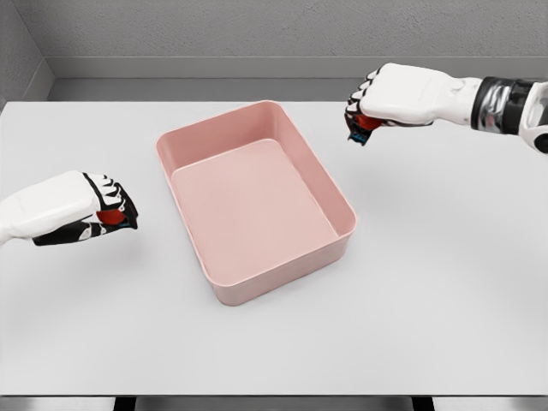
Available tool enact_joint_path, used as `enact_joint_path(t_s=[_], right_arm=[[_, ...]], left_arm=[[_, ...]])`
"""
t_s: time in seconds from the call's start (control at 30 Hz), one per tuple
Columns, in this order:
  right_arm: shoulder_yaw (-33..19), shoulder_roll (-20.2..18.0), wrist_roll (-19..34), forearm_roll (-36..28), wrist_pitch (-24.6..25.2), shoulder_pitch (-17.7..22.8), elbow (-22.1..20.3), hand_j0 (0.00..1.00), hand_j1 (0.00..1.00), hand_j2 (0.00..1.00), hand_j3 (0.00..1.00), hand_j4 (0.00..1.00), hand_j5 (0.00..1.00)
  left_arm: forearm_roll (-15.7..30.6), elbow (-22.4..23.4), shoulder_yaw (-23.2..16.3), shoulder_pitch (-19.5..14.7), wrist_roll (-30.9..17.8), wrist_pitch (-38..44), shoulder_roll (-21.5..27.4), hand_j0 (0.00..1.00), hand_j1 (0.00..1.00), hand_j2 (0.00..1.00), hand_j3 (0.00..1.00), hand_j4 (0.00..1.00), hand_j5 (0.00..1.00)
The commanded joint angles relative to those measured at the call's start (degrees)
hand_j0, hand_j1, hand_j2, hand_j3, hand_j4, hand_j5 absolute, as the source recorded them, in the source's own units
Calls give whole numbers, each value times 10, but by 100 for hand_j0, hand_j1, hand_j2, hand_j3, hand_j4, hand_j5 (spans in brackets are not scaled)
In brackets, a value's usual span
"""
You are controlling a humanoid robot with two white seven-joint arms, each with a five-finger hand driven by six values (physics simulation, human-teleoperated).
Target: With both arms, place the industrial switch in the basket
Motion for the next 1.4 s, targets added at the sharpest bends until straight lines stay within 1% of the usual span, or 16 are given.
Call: enact_joint_path(t_s=[0.0, 0.1, 0.23, 0.4, 0.5, 0.67, 0.73, 0.77, 0.83, 1.0, 1.07, 1.13, 1.2, 1.27, 1.3, 1.37], right_arm=[[0, 0, -1, -6, 4, 0, -19, 46, 46, 46, 46, 46, 46], [1, 2, 0, -7, 11, 0, -31, 46, 46, 46, 46, 46, 46], [2, 4, 1, -8, 25, 5, -77, 46, 46, 46, 46, 46, 46], [16, 34, 5, -8, 25, 5, -82, 46, 46, 46, 46, 46, 46], [22, 46, 6, -7, 25, 4, -83, 46, 46, 46, 46, 46, 46], [35, 64, 9, -8, 25, 3, -104, 48, 48, 48, 48, 48, 48], [36, 68, 10, -8, 25, 3, -124, 57, 57, 57, 57, 57, 57], [36, 68, 10, -8, 25, 3, -128, 72, 72, 72, 72, 72, 72], [36, 71, 9, -8, 25, 3, -128, 98, 98, 98, 98, 98, 98], [36, 72, 8, -8, 25, 2, -129, 99, 99, 99, 99, 99, 99], [36, 85, 9, -8, 25, 1, -129, 99, 99, 99, 99, 99, 99], [37, 88, 8, -8, 33, -1, -133, 99, 99, 99, 99, 99, 99], [30, 76, 4, -8, 33, 0, -132, 100, 100, 100, 100, 100, 100], [6, 24, 1, -39, 33, 8, -126, 100, 100, 100, 100, 100, 100], [-25, -26, 0, -67, 28, 26, -125, 100, 100, 100, 100, 100, 100], [-44, -85, -1, -101, 25, 35, -113, 100, 100, 100, 100, 100, 100]], left_arm=[[5, -1, -1, -1, 0, 1, 0, 46, 46, 46, 46, 46, 46], [5, -3, -1, -7, 0, 1, -2, 46, 46, 46, 46, 46, 46], [3, -7, -2, -12, 0, 1, -8, 46, 46, 46, 46, 46, 46], [2, -8, -3, -23, 0, 1, -13, 46, 46, 46, 46, 46, 46], [2, -10, -19, -42, 0, 1, -20, 47, 47, 47, 47, 47, 47], [2, -10, -23, -54, 0, 1, -27, 46, 46, 46, 46, 46, 46], [2, -10, -23, -55, 0, 1, -29, 47, 47, 47, 47, 47, 47], [2, -10, -23, -57, 0, 1, -33, 47, 47, 47, 47, 47, 47], [2, -10, -23, -58, 0, 1, -34, 47, 47, 47, 47, 47, 47], [2, -10, -24, -68, 0, 1, -43, 47, 47, 47, 47, 47, 47], [2, -10, -28, -70, 0, 1, -44, 47, 47, 47, 47, 47, 47], [2, -10, -49, -94, 0, 1, -52, 47, 47, 47, 47, 47, 47], [2, -10, -51, -99, 0, 1, -54, 47, 47, 47, 47, 47, 47], [2, -10, -62, -113, 0, 1, -62, 47, 47, 47, 47, 47, 47], [1, -10, -71, -120, 0, 1, -66, 47, 47, 47, 47, 47, 47], [0, -10, -72, -126, 0, 1, -72, 47, 47, 47, 47, 47, 47]])
